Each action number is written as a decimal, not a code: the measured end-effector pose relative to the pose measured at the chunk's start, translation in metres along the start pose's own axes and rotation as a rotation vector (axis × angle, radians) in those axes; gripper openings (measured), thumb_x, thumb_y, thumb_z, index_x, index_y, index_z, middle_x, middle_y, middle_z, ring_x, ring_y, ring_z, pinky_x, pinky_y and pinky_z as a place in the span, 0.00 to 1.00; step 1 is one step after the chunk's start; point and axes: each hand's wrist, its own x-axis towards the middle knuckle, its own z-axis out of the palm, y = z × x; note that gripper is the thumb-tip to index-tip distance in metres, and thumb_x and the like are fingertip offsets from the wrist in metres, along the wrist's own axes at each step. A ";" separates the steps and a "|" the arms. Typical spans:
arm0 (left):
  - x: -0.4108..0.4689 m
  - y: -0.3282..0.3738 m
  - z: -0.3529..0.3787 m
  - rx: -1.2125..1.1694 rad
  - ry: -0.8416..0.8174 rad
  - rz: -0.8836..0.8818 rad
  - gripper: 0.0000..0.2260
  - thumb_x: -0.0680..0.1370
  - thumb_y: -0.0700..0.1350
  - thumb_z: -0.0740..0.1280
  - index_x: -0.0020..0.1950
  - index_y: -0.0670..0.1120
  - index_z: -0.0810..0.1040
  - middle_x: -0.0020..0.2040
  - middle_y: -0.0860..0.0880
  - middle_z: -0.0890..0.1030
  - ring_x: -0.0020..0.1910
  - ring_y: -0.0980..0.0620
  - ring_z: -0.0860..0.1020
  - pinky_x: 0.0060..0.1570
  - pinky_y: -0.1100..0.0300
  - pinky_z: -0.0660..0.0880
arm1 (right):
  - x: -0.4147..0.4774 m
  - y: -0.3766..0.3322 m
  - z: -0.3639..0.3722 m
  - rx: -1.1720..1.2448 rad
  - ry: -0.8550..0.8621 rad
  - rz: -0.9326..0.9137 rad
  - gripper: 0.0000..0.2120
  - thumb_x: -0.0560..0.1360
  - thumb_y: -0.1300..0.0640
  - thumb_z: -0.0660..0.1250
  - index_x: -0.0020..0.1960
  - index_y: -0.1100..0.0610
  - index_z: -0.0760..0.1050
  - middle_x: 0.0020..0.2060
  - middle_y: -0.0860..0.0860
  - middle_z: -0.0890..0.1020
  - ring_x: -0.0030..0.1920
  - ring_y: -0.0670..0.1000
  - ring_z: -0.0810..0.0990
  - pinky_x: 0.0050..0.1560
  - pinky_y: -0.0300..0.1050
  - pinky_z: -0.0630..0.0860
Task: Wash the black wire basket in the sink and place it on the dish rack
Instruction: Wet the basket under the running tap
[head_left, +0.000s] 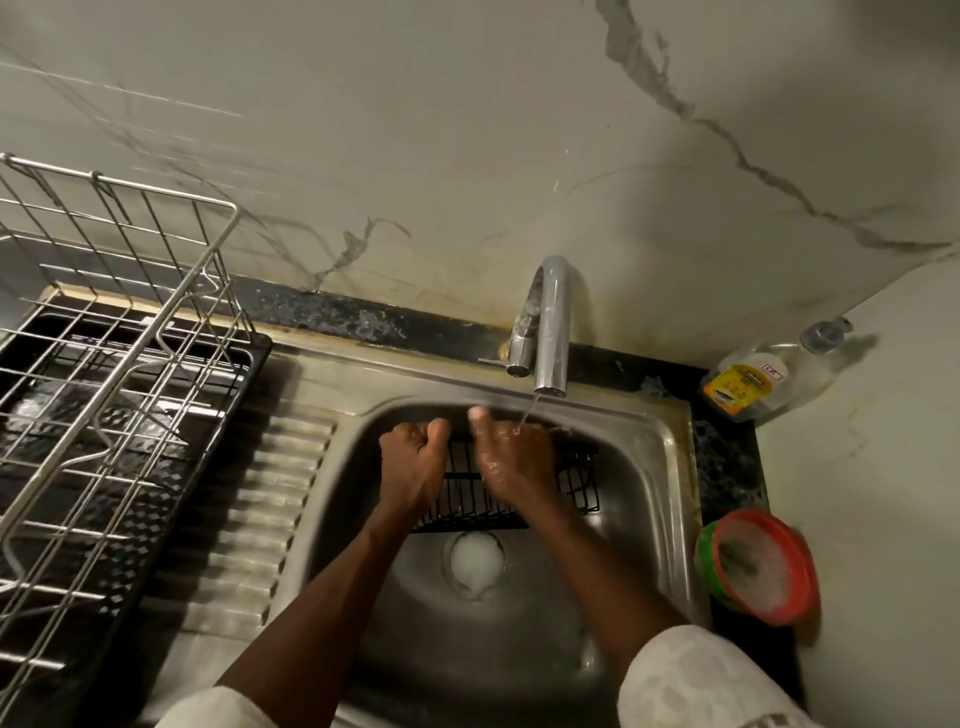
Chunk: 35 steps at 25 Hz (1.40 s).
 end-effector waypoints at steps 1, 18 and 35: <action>-0.001 0.000 0.001 -0.026 -0.006 -0.002 0.22 0.78 0.45 0.62 0.23 0.50 0.64 0.21 0.55 0.65 0.23 0.59 0.63 0.26 0.60 0.62 | -0.003 -0.019 0.005 0.066 0.035 -0.077 0.32 0.85 0.43 0.42 0.41 0.55 0.80 0.36 0.52 0.84 0.42 0.53 0.83 0.56 0.52 0.75; 0.003 0.012 0.012 0.014 0.006 -0.630 0.34 0.77 0.72 0.60 0.54 0.40 0.80 0.50 0.42 0.83 0.47 0.43 0.82 0.53 0.48 0.81 | -0.016 -0.045 0.016 0.524 -0.029 0.753 0.36 0.83 0.36 0.41 0.82 0.58 0.47 0.81 0.58 0.49 0.81 0.59 0.49 0.79 0.61 0.47; 0.010 0.022 0.027 -0.022 0.201 -0.758 0.26 0.80 0.65 0.63 0.56 0.42 0.80 0.49 0.43 0.83 0.44 0.46 0.81 0.47 0.49 0.82 | 0.029 -0.016 0.037 0.835 0.053 0.977 0.41 0.75 0.27 0.49 0.73 0.56 0.69 0.64 0.59 0.76 0.61 0.57 0.77 0.63 0.58 0.73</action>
